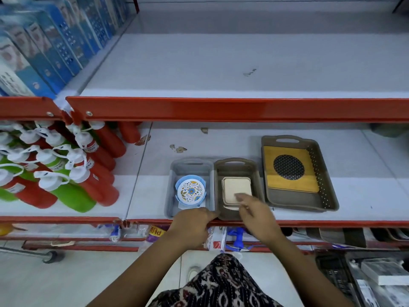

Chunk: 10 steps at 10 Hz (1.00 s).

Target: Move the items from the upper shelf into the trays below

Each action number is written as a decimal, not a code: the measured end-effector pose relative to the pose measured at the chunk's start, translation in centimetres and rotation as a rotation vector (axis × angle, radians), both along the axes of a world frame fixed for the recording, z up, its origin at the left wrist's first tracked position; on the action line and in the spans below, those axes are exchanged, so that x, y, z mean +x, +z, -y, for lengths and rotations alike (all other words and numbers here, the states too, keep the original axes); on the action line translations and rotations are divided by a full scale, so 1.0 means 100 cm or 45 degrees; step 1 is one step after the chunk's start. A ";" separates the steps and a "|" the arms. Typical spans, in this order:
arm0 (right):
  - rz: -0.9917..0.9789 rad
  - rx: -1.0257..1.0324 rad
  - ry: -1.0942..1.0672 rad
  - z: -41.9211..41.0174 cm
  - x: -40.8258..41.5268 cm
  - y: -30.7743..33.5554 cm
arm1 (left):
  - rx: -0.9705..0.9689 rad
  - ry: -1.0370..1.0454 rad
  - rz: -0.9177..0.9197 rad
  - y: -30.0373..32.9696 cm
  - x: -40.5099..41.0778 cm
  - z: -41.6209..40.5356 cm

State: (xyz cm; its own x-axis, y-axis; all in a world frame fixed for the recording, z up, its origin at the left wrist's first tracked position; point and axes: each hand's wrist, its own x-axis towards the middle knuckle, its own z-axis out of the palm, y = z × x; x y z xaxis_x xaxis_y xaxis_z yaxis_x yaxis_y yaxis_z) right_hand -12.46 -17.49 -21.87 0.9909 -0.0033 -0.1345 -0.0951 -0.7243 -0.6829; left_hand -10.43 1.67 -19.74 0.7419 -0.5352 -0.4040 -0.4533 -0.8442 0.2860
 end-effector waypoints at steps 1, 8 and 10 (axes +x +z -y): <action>0.066 -0.394 -0.280 0.042 0.008 -0.006 | 0.074 -0.005 0.021 0.000 -0.003 0.003; 0.688 -0.645 -0.190 0.036 -0.025 0.040 | -0.302 0.248 0.715 0.032 -0.011 0.038; 1.087 -0.573 -0.280 0.024 0.023 0.134 | -0.693 0.307 1.334 0.126 0.025 0.073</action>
